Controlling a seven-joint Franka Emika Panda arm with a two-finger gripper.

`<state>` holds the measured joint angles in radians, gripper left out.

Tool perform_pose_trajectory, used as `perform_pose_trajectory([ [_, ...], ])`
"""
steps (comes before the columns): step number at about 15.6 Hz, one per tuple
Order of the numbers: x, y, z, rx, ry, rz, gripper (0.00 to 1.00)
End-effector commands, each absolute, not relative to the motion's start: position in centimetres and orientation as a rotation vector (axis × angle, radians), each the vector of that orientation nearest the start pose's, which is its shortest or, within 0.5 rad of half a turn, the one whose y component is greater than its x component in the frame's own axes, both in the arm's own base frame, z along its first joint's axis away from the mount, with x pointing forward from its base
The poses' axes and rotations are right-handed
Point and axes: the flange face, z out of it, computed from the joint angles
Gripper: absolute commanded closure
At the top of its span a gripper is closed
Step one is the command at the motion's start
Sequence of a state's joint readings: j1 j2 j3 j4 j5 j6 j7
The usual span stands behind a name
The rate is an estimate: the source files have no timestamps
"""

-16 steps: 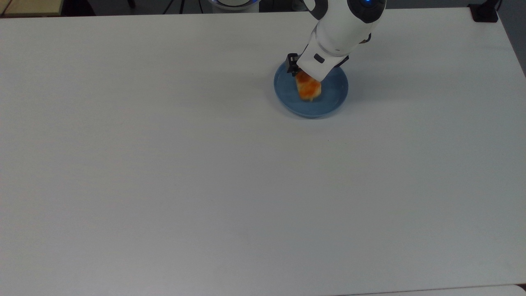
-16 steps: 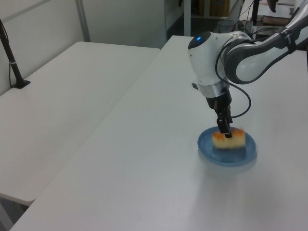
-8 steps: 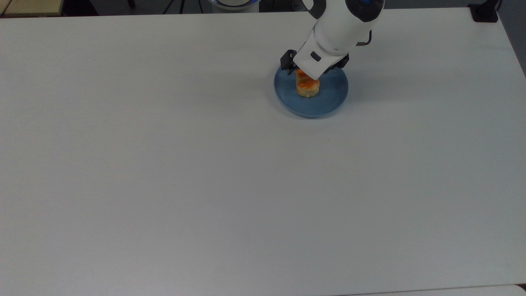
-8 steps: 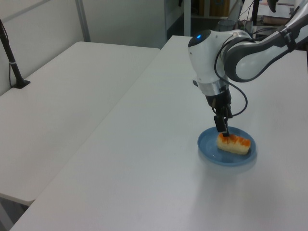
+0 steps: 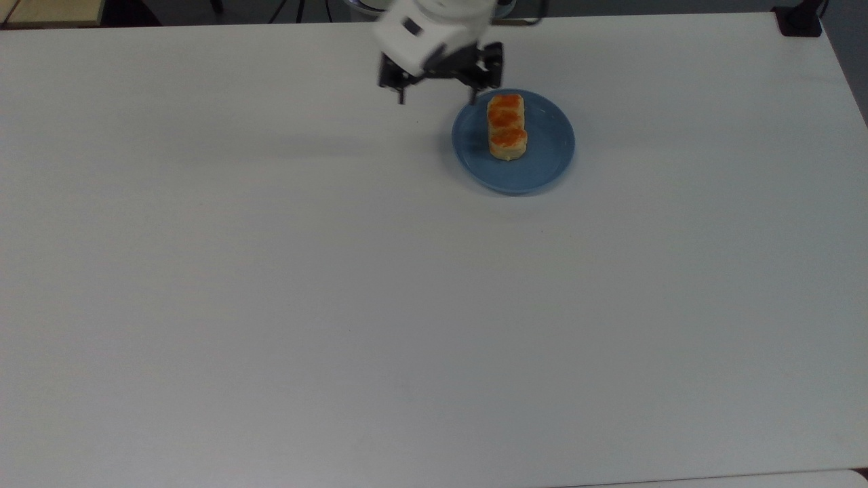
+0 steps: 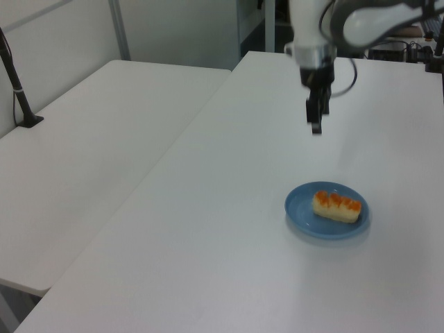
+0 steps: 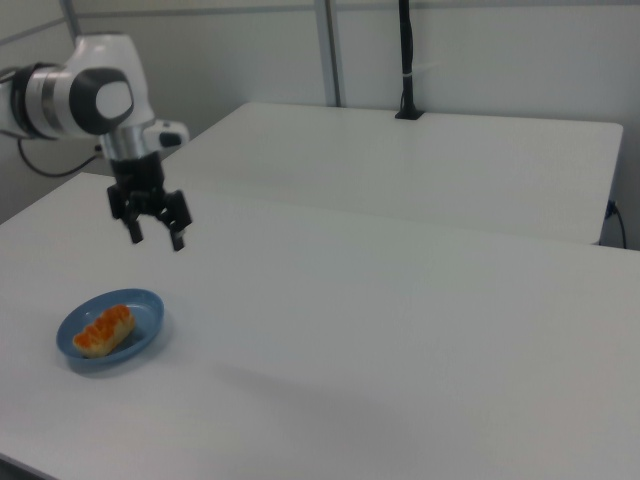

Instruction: Put the bread on a plate

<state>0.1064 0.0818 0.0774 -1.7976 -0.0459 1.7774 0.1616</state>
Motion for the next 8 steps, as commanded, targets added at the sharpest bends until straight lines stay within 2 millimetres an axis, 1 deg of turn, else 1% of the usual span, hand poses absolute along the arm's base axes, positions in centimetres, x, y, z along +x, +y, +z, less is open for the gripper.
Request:
perform_pose_trajectory([
  [1,55.6,3.7,53.4,-3.170,-0.056,0.042,0.00],
  [3,55.8,1.2,54.8,-3.170,-0.043,0.000,0.00],
  [4,56.1,0.3,55.2,-3.169,-0.028,-0.015,0.00],
  [6,56.4,-0.5,55.0,-3.170,-0.014,-0.019,0.00],
  [8,56.4,-1.8,55.0,-3.170,0.020,-0.026,0.00],
])
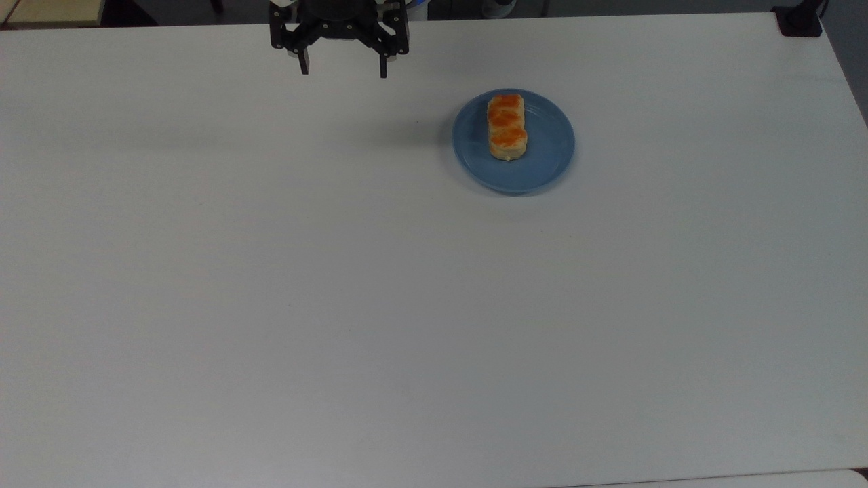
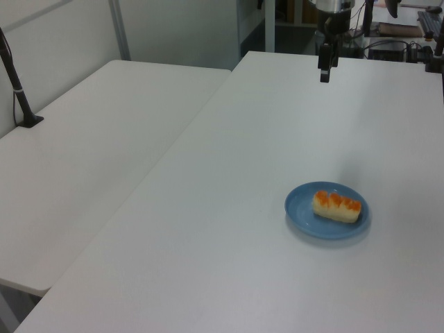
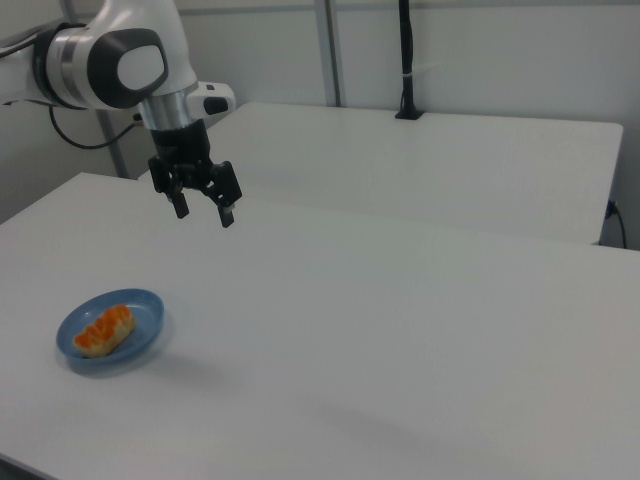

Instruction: Put the bread on a plate

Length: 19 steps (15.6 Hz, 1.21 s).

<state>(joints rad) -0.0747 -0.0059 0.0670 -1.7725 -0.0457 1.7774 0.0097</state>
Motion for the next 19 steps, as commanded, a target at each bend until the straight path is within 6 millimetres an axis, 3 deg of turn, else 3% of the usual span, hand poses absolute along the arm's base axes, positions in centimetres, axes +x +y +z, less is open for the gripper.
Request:
perform_pose_trajectory([
  [1,56.4,-2.2,55.0,-3.170,0.034,-0.028,0.00],
  [5,56.5,-2.9,55.8,-3.170,0.052,-0.052,0.00],
  [19,56.7,-2.3,56.9,-3.169,0.038,-0.089,0.00],
])
